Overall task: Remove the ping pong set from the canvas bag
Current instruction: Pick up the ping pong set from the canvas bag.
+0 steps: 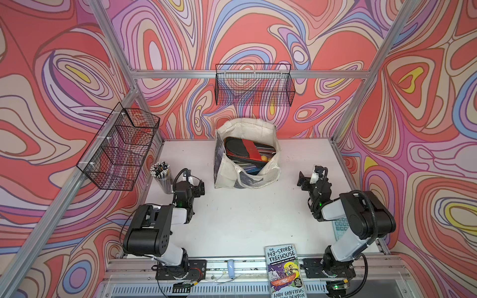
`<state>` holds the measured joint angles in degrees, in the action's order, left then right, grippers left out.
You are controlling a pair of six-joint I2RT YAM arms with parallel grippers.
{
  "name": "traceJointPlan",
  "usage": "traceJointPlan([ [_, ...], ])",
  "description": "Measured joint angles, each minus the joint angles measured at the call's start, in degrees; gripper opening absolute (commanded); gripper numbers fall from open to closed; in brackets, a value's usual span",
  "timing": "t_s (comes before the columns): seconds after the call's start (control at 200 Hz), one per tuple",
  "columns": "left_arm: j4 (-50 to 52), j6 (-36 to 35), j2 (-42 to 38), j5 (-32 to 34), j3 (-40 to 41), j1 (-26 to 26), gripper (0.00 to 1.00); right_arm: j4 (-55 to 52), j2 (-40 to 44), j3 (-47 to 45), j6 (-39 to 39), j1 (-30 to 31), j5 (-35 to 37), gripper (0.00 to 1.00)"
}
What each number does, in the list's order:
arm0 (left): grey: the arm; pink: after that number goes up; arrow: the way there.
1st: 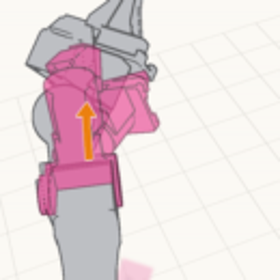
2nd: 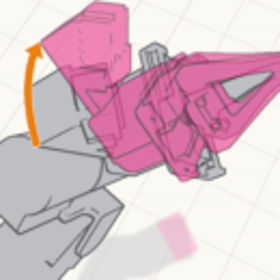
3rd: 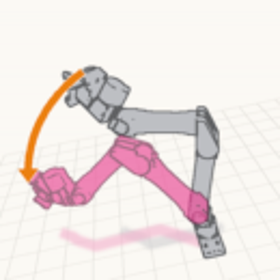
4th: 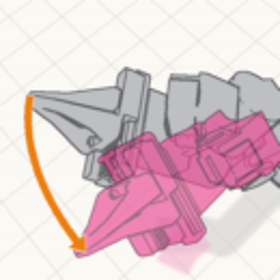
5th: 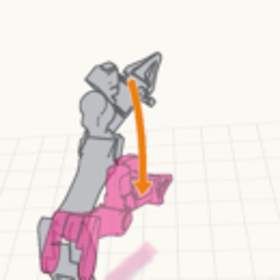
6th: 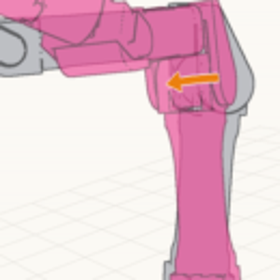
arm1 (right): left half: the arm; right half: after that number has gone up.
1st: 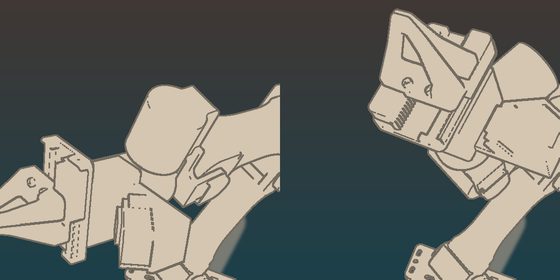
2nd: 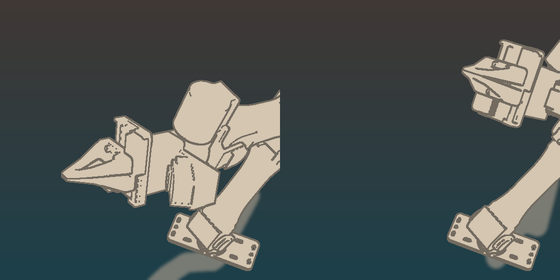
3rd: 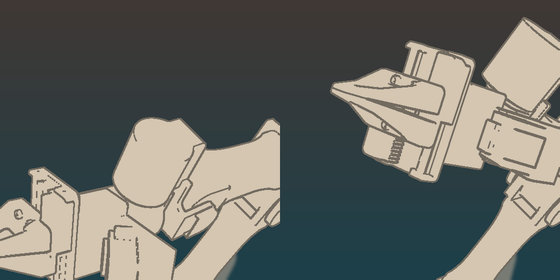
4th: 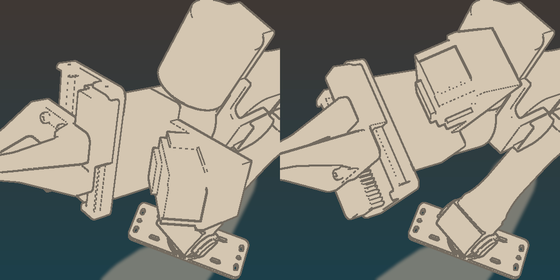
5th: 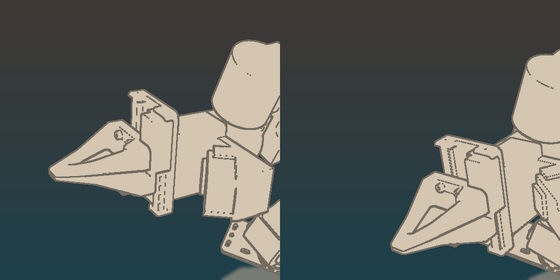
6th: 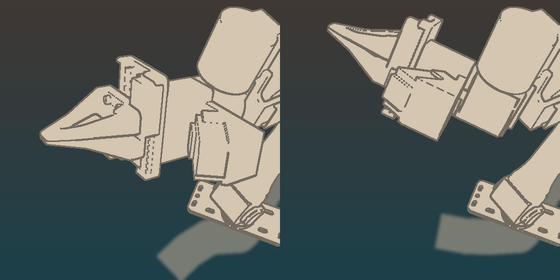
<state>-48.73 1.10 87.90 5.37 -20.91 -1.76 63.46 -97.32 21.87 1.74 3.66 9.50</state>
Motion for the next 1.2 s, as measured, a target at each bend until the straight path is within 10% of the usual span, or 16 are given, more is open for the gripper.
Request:
traceJointPlan([
  [1.202,0.11,0.00,0.00,-0.83,-0.07,0.33,1.00,0.02,0.00,0.02,0.02,0.00,0.00,0.98],
])
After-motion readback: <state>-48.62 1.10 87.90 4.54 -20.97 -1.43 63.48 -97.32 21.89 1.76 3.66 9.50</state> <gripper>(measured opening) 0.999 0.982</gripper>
